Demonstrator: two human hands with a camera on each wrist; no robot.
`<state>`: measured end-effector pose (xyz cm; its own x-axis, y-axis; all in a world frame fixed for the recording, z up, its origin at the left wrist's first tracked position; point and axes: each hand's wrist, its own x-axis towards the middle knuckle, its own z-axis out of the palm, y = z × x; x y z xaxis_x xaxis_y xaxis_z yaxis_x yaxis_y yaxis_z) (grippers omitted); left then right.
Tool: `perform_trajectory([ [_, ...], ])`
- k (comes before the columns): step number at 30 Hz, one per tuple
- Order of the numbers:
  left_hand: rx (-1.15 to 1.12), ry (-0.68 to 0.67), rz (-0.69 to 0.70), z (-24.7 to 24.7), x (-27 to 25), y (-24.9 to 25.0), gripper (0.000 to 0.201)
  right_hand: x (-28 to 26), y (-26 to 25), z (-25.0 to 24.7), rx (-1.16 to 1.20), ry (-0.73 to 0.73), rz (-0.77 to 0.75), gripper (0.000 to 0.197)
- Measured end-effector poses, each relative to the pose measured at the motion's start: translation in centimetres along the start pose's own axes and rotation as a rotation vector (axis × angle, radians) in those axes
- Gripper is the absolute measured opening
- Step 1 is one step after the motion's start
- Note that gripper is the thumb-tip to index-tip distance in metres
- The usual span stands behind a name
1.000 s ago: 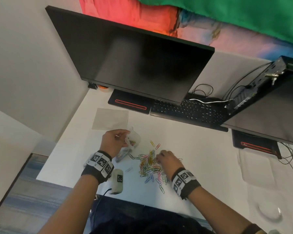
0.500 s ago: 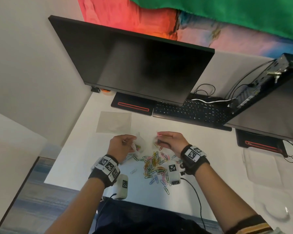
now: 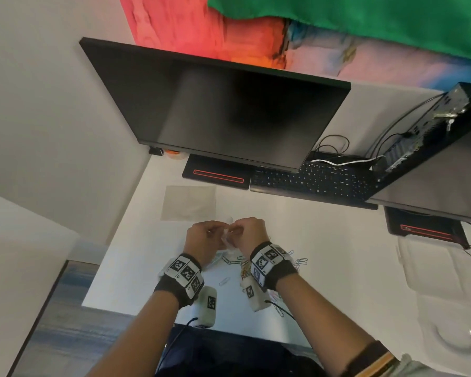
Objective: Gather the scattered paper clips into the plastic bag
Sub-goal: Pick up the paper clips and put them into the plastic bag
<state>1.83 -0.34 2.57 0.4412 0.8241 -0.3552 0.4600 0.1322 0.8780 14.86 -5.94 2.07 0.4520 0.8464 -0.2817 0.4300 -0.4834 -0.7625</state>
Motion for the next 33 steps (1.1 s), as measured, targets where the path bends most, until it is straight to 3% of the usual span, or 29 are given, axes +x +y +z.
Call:
perform_trajectory([
  [7, 0.063, -0.015, 0.025, -1.0, 1.0, -0.8, 0.037, 0.5, -0.3, 0.4, -0.209, -0.107, -0.155, 0.021],
  [11, 0.044, -0.006, 0.024, -1.9, 1.2, -0.6, 0.036, 0.3, -0.3, -1.1, -0.004, -0.107, -0.212, 0.02],
  [14, -0.017, 0.025, 0.005, -3.0, 1.1, -0.2, 0.026, 0.5, 2.3, -2.4, 0.134, 0.05, -0.083, 0.024],
  [16, -0.055, 0.05, 0.0, -3.9, 1.0, -0.4, 0.021, 0.7, 5.3, -2.7, -0.028, 0.105, 0.072, 0.026],
  [19, -0.089, 0.087, -0.004, -4.9, 0.8, -1.0, 0.019, 0.4, 8.4, -0.6, -0.306, -0.106, 0.202, 0.05],
  [21, -0.118, 0.099, -0.006, -5.2, 0.8, -1.3, 0.02, -0.1, 8.3, 1.8, -0.424, -0.21, 0.112, 0.055],
  [25, -0.123, 0.098, -0.003, -5.2, 0.7, -1.5, 0.021, -1.6, 6.2, 4.8, -0.628, -0.367, -0.212, 0.055],
  [29, -0.127, 0.084, 0.005, -5.3, 1.0, -1.8, 0.024, -3.2, 7.0, 3.8, -0.847, -0.533, -0.445, 0.059],
  [33, -0.123, 0.07, 0.005, -4.8, 1.2, -1.9, 0.026, -4.1, 9.7, 1.3, -0.95, -0.683, -0.58, 0.08],
])
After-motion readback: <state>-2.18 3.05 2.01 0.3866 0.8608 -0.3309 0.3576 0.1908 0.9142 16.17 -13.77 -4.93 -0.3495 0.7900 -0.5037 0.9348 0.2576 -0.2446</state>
